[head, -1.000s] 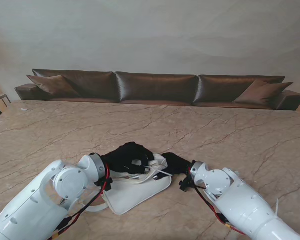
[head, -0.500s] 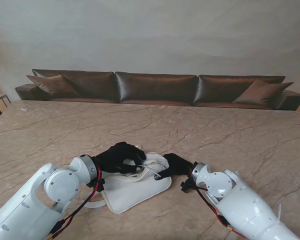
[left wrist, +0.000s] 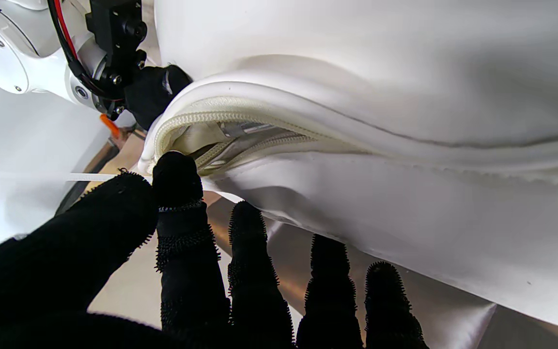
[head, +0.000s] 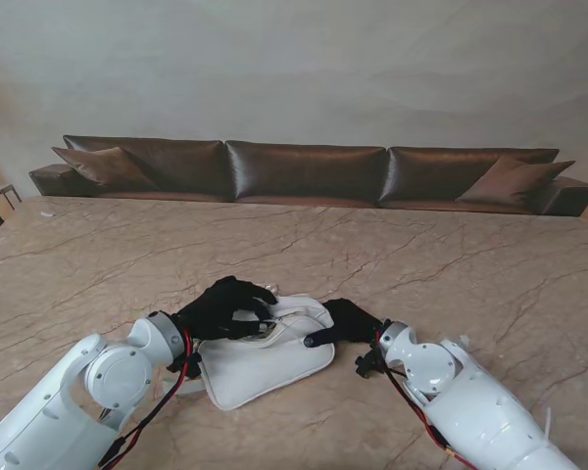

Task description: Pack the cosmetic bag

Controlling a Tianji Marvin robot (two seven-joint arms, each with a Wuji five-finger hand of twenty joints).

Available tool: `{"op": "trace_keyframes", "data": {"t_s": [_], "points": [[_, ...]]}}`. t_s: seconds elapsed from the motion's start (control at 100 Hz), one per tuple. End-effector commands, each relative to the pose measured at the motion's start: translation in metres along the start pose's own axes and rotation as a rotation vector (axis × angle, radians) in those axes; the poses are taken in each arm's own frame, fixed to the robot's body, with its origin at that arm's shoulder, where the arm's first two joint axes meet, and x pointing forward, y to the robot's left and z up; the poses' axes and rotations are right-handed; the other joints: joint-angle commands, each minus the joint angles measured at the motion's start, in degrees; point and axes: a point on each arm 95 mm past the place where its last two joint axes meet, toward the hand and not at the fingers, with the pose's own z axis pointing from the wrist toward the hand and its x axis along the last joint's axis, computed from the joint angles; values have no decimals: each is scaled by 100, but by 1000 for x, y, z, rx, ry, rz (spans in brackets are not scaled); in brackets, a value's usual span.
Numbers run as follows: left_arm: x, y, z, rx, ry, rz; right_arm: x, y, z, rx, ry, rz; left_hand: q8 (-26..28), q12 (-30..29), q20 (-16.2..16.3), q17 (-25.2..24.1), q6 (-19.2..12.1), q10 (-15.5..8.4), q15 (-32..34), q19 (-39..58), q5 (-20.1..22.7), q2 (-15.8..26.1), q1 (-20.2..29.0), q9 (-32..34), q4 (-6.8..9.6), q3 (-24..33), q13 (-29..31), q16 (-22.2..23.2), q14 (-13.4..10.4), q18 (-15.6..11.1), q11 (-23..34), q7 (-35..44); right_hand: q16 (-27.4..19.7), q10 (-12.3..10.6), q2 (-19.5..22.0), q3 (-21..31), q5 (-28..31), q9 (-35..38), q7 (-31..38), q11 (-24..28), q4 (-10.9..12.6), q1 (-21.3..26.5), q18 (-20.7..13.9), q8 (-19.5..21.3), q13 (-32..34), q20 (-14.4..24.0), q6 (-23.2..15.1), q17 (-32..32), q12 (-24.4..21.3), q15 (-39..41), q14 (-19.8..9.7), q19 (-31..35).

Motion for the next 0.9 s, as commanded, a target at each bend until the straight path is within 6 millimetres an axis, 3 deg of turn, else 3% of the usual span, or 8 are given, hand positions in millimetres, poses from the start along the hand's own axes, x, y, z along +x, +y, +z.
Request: {"op": "trace_keyframes", "data": {"t_s": [0.0, 0.14, 0.18, 0.27, 0.34, 0.42, 0.57, 0.89], "points": [[-8, -4, -3, 15, -21, 10, -29, 3, -22, -17, -85, -6, 210, 0, 108, -93, 433, 279, -56, -41, 658, 227, -109, -79, -89, -38, 25, -34, -85, -14, 112, 4954, -90, -38, 541, 3416, 1492, 510, 1264, 381, 548, 2986, -5, 126, 158, -18, -974, 72, 34, -84, 122, 30], [3, 2, 3, 32, 16, 8, -21, 4, -17, -34, -59, -62, 233, 30, 114, -89, 444, 256, -9, -46, 631, 254, -109, -146, -86, -26, -24, 1, -95, -41, 167, 4946, -446, -119, -690, 3575, 379, 13, 383, -504, 269, 2273, -180, -730, -184, 307, -814, 91, -442, -895, -53, -115], [7, 3, 4, 36, 26, 13, -19, 4, -16, -37, -52, -76, 240, 37, 112, -88, 437, 247, -1, -49, 625, 270, -116, -157, -88, -32, -43, 8, -101, -50, 178, 4945, -534, -128, -1074, 3746, -6, -145, 421, -721, 247, 1788, -206, -1642, -263, 298, -913, 89, -594, -1143, -149, -155], [13, 5, 7, 45, 46, 20, -15, 4, -12, -34, -36, -94, 250, 48, 122, -86, 422, 246, 29, -44, 630, 266, -118, -166, -85, -22, -53, 26, -90, -53, 197, 4943, -850, -114, -1353, 3376, -926, -686, 642, -984, 205, 947, -257, -2535, -538, 241, -982, -2, -757, -1565, -381, -319], [18, 7, 8, 56, 56, 17, -13, 3, -9, -33, -21, -100, 257, 55, 118, -85, 429, 235, 43, -50, 627, 278, -118, -180, -84, -17, -72, 35, -97, -64, 205, 4944, -1133, -74, -1628, 3216, -1256, -1093, 240, -1097, 66, 583, -250, -2961, -628, 208, -498, -68, -952, -1853, -398, -443], [22, 8, 10, 64, 65, 14, -10, 0, -4, -27, -5, -103, 262, 67, 125, -83, 442, 230, 64, -46, 639, 273, -119, -193, -82, -3, -86, 49, -99, -68, 218, 4947, -1575, -31, -1647, 3130, -1435, -1575, -705, -1168, 929, 84, -229, -2785, -656, 155, 54, -108, -1509, -2327, -391, -604], [28, 9, 12, 72, 73, 19, -5, -6, 5, 5, 25, -105, 267, 78, 125, -83, 452, 215, 85, -51, 641, 311, -126, -213, -79, 17, -121, 64, -114, -93, 227, 4945, -2343, 133, -2507, 3129, -2474, -2502, -1765, -1757, 693, -756, -180, -3473, -820, 48, 730, -152, -2335, -3395, -280, -854], [31, 10, 14, 65, 78, 24, 12, -6, 15, 48, 46, -120, 268, 95, 83, -70, 471, 218, 105, -85, 642, 355, -145, -227, -75, 23, -153, 72, -113, -103, 241, 4941, -3854, 663, -2803, 3416, -4631, -4660, -2226, -2259, 475, -2010, -234, -4621, -2432, -677, 1991, -969, -3023, -5350, 122, -2359]]}}
